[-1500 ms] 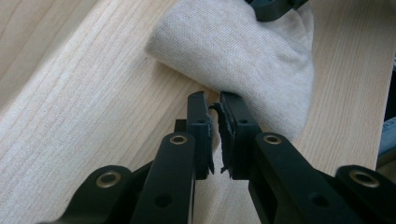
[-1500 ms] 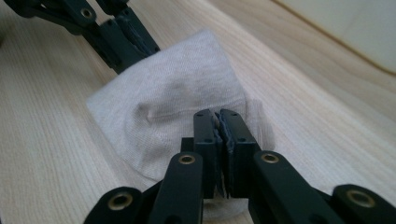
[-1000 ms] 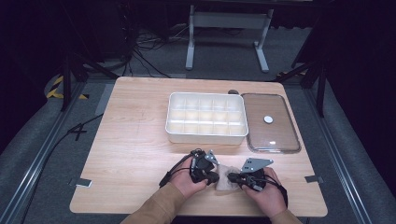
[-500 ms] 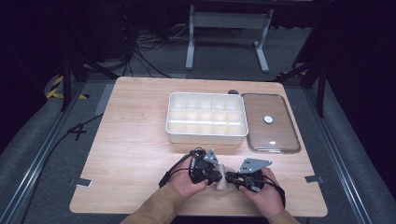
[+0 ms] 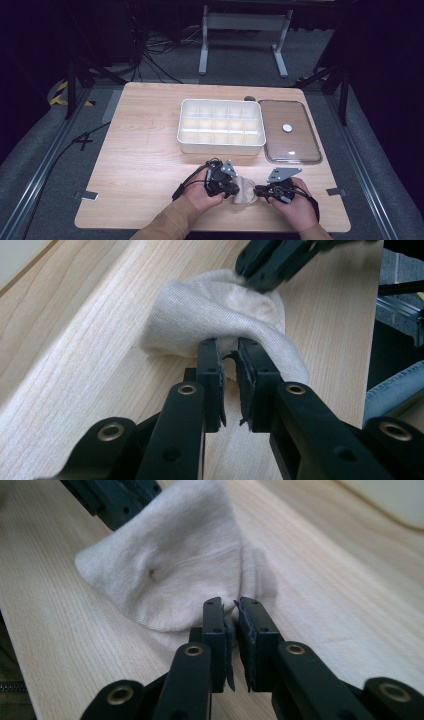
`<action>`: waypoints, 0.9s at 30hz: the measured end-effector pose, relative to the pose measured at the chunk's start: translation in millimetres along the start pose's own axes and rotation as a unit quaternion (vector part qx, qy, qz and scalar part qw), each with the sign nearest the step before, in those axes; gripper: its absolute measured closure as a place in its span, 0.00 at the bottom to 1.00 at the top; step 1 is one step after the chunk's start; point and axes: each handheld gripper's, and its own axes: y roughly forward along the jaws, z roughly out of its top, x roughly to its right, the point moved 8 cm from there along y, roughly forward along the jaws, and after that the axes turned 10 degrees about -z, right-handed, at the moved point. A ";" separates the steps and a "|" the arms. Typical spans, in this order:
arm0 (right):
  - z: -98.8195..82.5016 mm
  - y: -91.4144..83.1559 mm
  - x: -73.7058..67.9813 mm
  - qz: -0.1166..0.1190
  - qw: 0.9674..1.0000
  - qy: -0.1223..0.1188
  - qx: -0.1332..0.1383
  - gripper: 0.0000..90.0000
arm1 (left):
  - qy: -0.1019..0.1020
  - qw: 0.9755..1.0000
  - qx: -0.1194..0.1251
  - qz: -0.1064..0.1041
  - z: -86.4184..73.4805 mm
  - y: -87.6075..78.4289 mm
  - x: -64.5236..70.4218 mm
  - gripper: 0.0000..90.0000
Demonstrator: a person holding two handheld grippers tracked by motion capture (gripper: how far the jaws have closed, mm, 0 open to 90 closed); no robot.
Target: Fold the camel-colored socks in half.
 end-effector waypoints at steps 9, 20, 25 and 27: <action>5.2 10.9 -11.7 0.026 0.999 0.012 0.031 0.92 | 0.008 1.000 0.008 -0.004 5.3 1.7 3.8 0.90; 8.1 16.7 -20.9 0.060 0.997 0.023 0.052 0.92 | -0.006 1.000 -0.003 -0.021 2.7 8.8 4.7 0.90; 6.7 14.0 -17.9 0.070 0.996 0.027 0.039 0.90 | -0.011 1.000 -0.003 -0.022 1.9 11.5 4.5 0.90; 7.0 9.6 -14.5 0.072 0.996 0.028 0.037 0.90 | -0.012 1.000 -0.002 -0.022 1.7 11.3 4.2 0.90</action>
